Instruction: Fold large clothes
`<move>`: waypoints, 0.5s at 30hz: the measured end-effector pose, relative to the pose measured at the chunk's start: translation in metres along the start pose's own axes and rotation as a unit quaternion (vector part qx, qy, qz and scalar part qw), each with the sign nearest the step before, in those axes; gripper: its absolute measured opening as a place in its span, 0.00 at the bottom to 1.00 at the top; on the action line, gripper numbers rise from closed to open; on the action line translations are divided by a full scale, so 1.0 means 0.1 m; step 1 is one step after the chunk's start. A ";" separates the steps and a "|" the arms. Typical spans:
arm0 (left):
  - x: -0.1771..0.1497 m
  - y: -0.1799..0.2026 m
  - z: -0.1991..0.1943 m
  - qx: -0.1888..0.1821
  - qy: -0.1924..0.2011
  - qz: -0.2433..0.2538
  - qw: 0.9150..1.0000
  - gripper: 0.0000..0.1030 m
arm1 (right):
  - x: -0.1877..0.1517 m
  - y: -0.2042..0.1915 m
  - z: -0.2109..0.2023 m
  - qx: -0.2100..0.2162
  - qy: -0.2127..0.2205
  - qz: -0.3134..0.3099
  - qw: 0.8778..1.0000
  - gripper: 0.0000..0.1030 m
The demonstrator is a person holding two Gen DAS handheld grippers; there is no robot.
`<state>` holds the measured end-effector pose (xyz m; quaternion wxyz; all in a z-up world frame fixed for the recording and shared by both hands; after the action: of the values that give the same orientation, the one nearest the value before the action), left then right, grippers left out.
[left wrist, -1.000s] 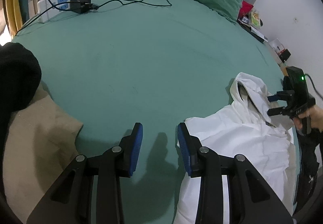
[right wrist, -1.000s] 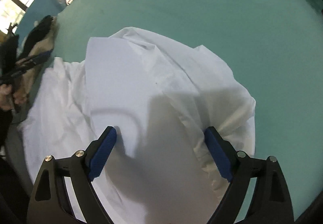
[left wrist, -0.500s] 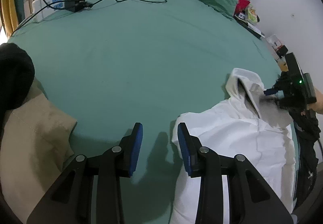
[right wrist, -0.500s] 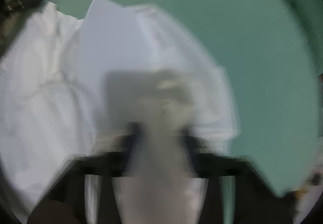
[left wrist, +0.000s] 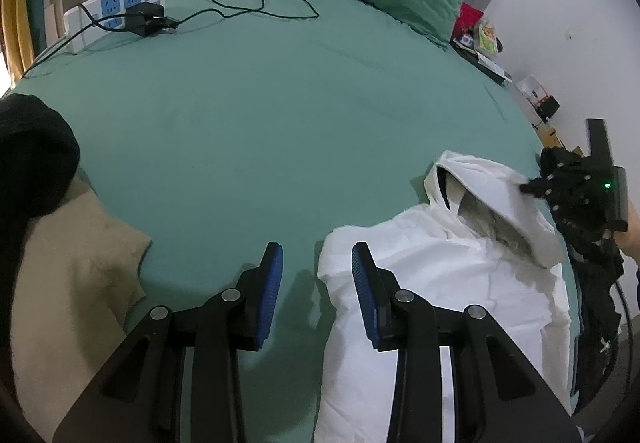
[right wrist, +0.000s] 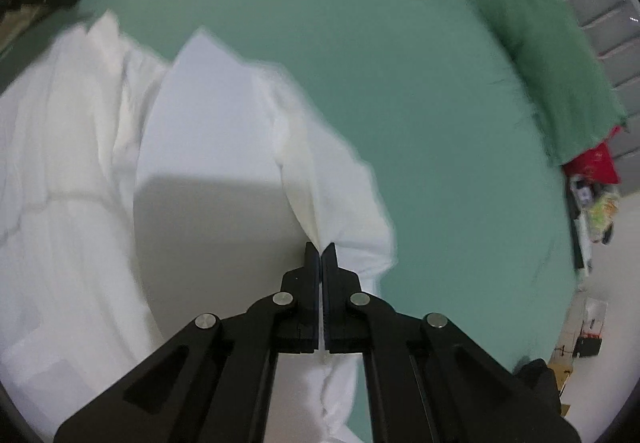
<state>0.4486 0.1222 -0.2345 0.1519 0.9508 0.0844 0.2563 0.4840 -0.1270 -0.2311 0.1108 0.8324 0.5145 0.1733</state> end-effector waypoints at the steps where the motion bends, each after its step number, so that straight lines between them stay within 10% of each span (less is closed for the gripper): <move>1: 0.01 0.00 -0.01 0.000 0.002 -0.003 1.000 0.37 | 0.01 0.02 -0.08 -0.029 0.010 0.000 1.000 0.01; 6: 0.03 0.02 -0.08 -0.006 0.014 -0.011 1.000 0.37 | 0.09 -0.08 -0.32 -0.289 0.022 -0.075 0.954 0.01; 15: -0.06 0.21 -0.11 -0.016 0.009 0.008 1.000 0.37 | -0.41 -1.36 -0.09 -0.341 0.051 -0.136 0.929 0.01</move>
<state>0.4396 0.1041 -0.2216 0.1647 0.9464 0.0745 0.2677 0.3523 -0.1026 -0.2794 0.3837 0.6563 0.5381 0.3639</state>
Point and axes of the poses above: each gripper's, at about its wrist camera, not at the fingertips, and z roughly the way its jaws point, y to its right, x to its top, the point moved 4 cm from there along z, roughly the way its jaws point, and after that the axes turned 4 degrees about -y, right-handed, at the moved point
